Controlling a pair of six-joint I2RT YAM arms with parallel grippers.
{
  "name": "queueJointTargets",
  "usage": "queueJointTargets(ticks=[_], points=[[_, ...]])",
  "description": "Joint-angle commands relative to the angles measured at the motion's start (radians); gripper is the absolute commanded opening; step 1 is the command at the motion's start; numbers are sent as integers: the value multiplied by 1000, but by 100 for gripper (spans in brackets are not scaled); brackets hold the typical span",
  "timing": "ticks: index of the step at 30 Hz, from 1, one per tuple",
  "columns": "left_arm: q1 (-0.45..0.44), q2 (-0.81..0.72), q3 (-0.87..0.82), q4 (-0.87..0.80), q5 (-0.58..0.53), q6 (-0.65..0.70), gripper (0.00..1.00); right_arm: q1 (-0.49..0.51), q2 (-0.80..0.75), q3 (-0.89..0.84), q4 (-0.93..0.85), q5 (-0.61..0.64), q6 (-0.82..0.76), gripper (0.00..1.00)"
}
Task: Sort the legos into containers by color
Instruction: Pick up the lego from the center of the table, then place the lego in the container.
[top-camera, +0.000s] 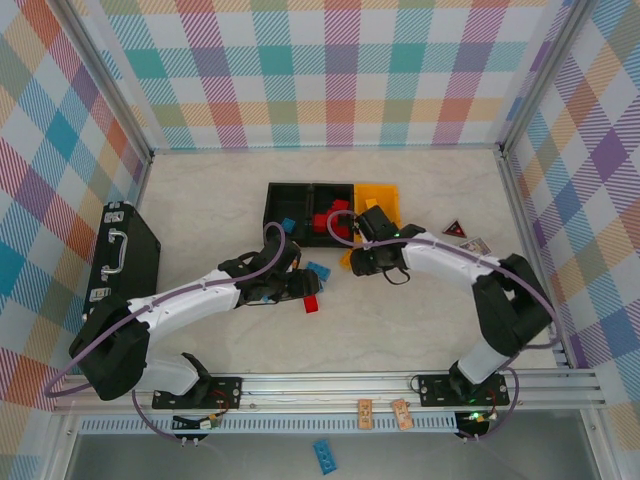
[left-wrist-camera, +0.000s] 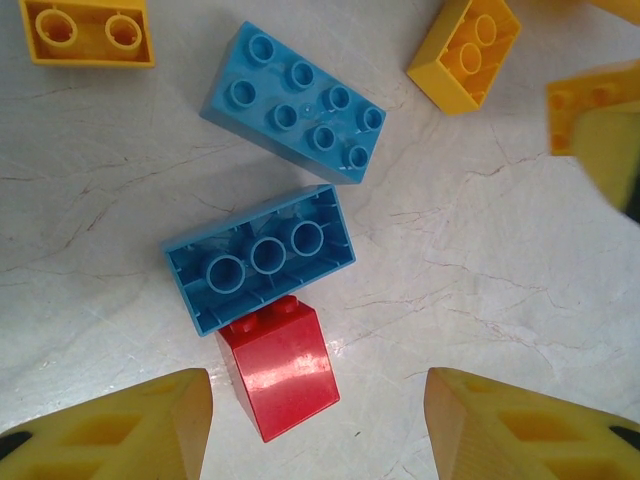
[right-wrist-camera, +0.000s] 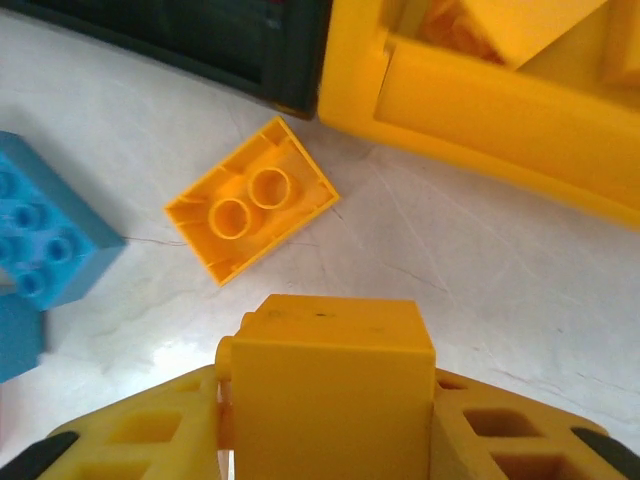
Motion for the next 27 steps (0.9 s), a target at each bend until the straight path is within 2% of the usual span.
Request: queueJointTargets(ticks=[1, 6, 12, 21, 27], points=[[-14, 18, 23, 35, 8, 13, 58, -10, -68, 27, -78, 17, 29, 42], [-16, 50, 61, 44, 21, 17, 58, -76, -73, 97, -137, -7, 76, 42], [-30, 107, 128, 87, 30, 31, 58, -142, 0, 200, -168, -16, 121, 42], [-59, 155, 154, 107, 36, 23, 57, -190, 229, 446, -231, -8, 129, 42], [-65, 142, 137, 101, 24, 16, 58, -206, 377, 619, -310, 59, 128, 43]])
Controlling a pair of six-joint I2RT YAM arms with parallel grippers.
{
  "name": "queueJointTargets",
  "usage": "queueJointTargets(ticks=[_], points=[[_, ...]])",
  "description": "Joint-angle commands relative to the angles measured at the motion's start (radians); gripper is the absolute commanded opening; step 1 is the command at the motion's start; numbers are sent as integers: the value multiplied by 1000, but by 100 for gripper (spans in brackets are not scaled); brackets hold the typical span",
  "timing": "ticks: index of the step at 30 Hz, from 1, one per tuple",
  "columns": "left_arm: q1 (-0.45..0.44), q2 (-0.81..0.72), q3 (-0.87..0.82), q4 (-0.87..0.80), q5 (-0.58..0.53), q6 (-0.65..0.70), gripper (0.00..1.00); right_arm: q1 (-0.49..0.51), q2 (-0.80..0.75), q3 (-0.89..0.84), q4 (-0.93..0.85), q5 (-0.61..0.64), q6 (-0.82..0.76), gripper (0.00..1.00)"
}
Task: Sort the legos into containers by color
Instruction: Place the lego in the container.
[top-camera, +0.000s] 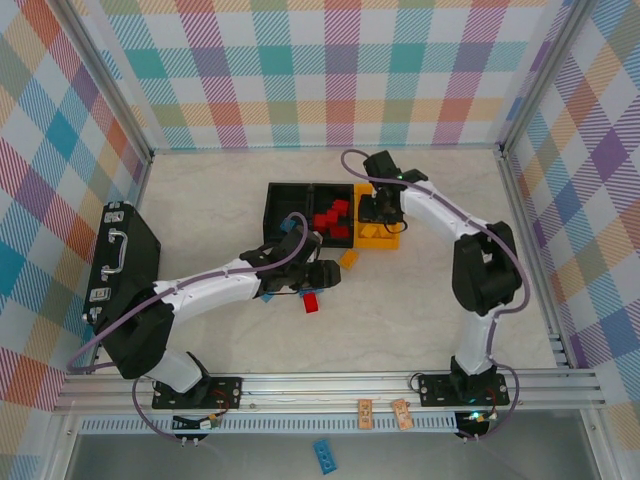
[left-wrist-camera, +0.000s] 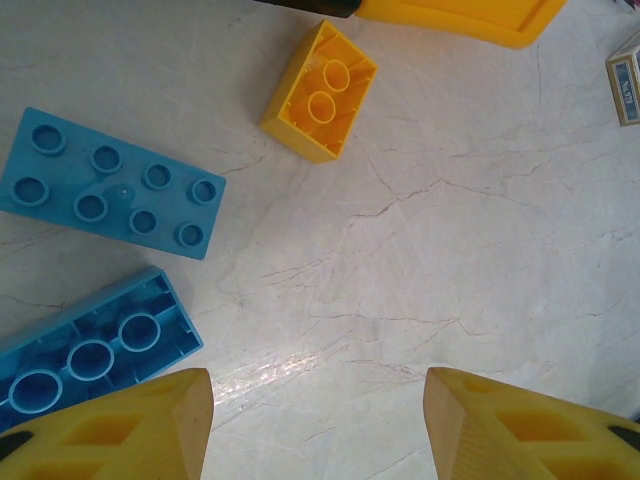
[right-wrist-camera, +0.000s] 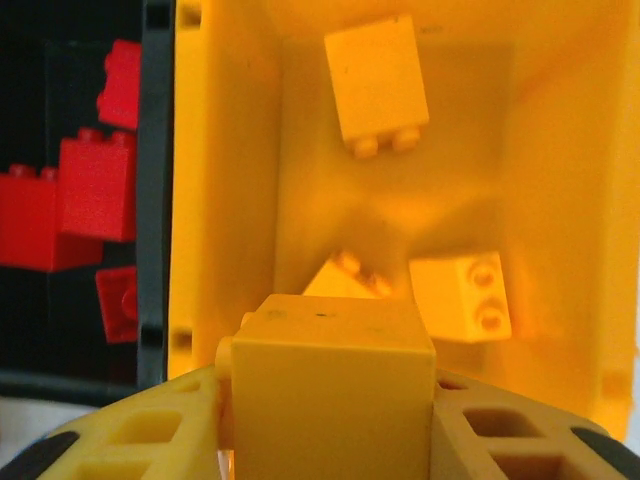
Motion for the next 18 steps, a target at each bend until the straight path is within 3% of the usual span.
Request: queueJointTargets(ticks=[1, 14, 18], points=[[-14, -12, 2, 1, -5, 1, 58, -9, 43, 73, -72, 50, 14, 43], [-16, 1, -2, 5, -4, -3, 58, -29, 182, 182, -102, 117, 4, 46], [-16, 3, -4, 7, -3, -5, 58, -29, 192, 194, -103, 121, 9, 52]])
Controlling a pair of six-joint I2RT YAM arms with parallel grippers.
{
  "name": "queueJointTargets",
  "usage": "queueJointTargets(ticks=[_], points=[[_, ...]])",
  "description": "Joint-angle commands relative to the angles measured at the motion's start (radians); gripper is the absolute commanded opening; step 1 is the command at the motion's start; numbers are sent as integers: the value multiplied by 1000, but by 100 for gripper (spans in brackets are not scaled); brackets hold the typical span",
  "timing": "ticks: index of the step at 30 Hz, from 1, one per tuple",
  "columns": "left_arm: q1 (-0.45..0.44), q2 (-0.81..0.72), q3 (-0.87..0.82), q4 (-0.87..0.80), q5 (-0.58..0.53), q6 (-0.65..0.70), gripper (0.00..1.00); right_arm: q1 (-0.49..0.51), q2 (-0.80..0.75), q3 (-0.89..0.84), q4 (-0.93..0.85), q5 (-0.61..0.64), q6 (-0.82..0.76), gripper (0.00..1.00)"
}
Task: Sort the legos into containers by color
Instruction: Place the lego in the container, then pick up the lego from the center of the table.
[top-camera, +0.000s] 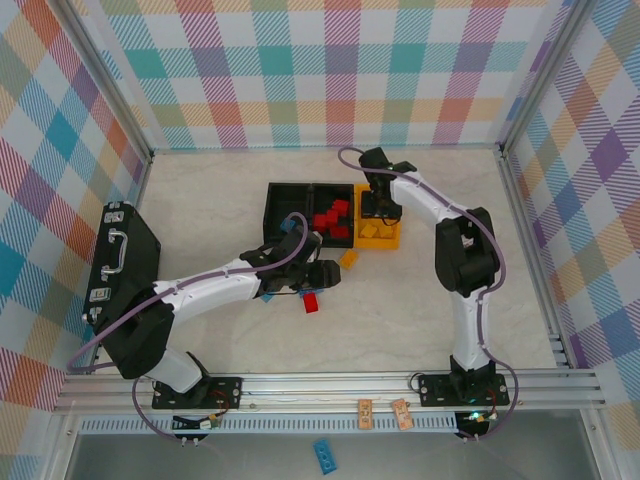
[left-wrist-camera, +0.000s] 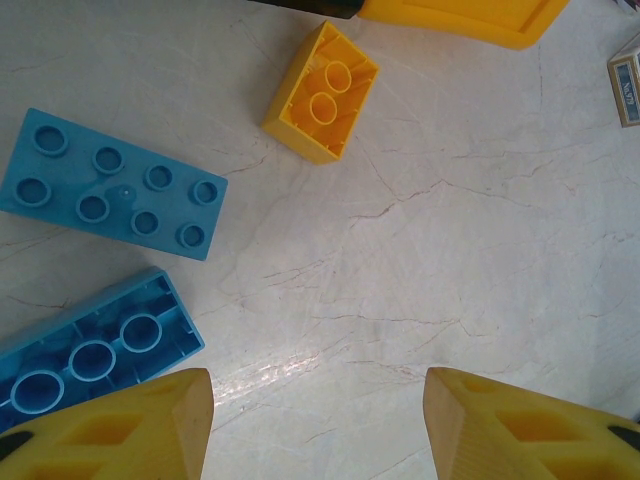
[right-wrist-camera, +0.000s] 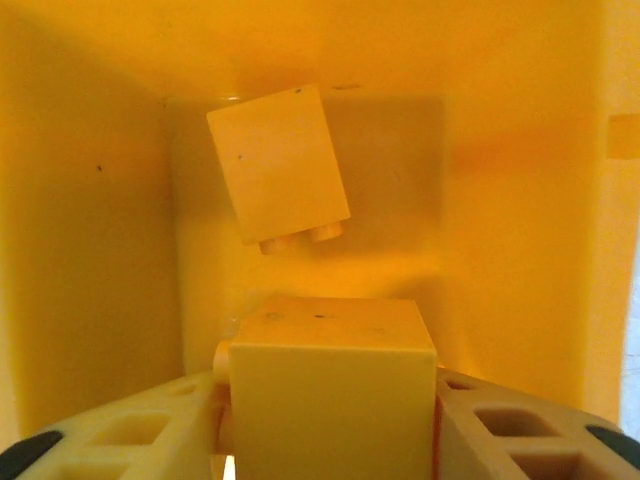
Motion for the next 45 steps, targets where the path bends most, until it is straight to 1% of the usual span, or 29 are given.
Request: queueJointTargets(ticks=[1, 4, 7, 11, 17, 23, 27, 31, 35, 40, 45], points=[[-15, 3, -5, 7, 0, -5, 58, -4, 9, 34, -31, 20, 12, 54], [-15, 0, -8, 10, -1, -8, 58, -5, 1, 38, -28, 20, 11, 56], [-15, -6, -6, 0, -12, -9, 58, -5, -22, 36, -28, 9, 11, 57], [-15, -35, -10, -31, -55, -19, 58, 0, -99, -10, 4, -35, 2, 56], [-5, -90, -20, -146, -144, -28, 58, 13, -250, -143, 70, -115, 1, 56], [27, -166, -32, -288, -249, -50, 58, 44, -408, -323, 143, -216, 1, 56], [65, -221, -42, -376, -303, -30, 58, 66, -520, -468, 225, -350, -9, 56], [133, -232, -41, -438, -285, 33, 59, 113, -605, -573, 271, -437, -45, 56], [187, -198, -4, -490, -280, 146, 62, 156, -670, -676, 324, -517, -47, 56], [231, -95, 52, -518, -267, 254, 67, 170, -705, -751, 354, -549, -27, 56], [256, -6, 74, -472, -252, 312, 69, 175, -704, -779, 365, -560, -12, 55]])
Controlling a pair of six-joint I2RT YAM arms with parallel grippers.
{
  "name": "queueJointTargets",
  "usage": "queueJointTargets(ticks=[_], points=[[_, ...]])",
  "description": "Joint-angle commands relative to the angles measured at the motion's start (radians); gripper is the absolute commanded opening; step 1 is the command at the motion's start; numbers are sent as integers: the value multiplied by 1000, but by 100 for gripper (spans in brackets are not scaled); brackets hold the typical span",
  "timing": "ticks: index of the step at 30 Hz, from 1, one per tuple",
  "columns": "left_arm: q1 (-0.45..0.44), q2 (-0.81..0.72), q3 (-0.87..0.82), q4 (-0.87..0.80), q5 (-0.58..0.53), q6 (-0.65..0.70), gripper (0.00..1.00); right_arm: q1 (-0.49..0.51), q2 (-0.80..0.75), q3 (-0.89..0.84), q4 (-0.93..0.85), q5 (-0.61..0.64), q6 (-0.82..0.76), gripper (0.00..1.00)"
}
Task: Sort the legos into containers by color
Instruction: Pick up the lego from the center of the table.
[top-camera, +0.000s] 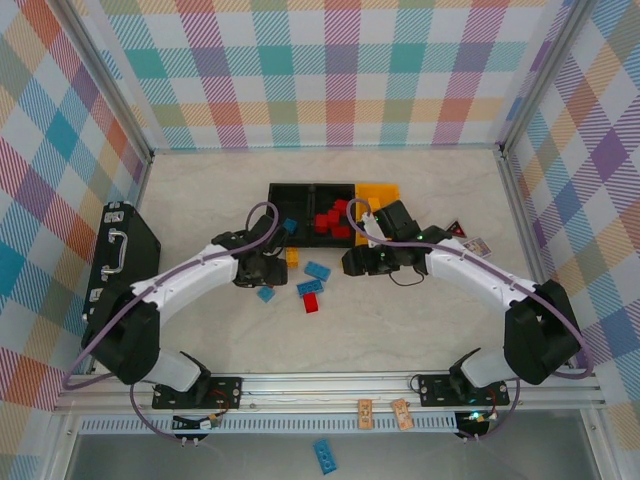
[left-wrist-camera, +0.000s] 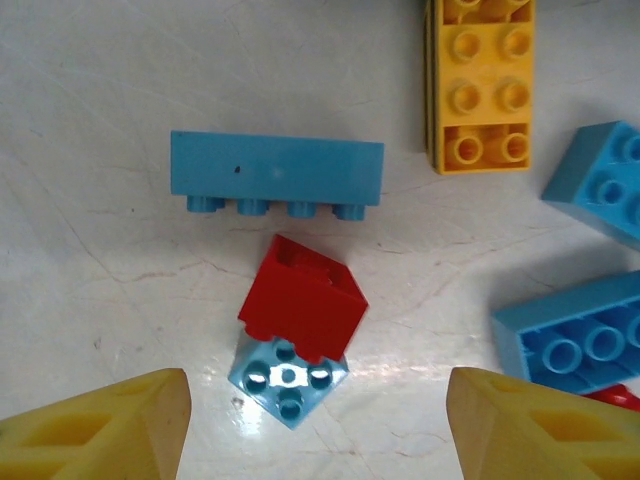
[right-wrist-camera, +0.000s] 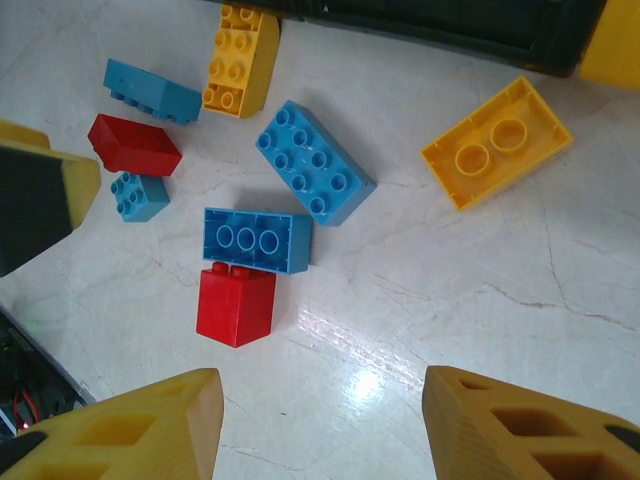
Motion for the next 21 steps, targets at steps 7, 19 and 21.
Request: queueJointTargets(ticks=[7, 19, 21], points=[[44, 134, 63, 32, 27, 111, 62, 7, -1, -26, 55, -40, 26, 54], [46, 197, 80, 40, 38, 144, 38, 9, 21, -31, 74, -49, 43, 54], [46, 191, 77, 35, 42, 145, 34, 9, 24, -31, 77, -48, 43, 54]])
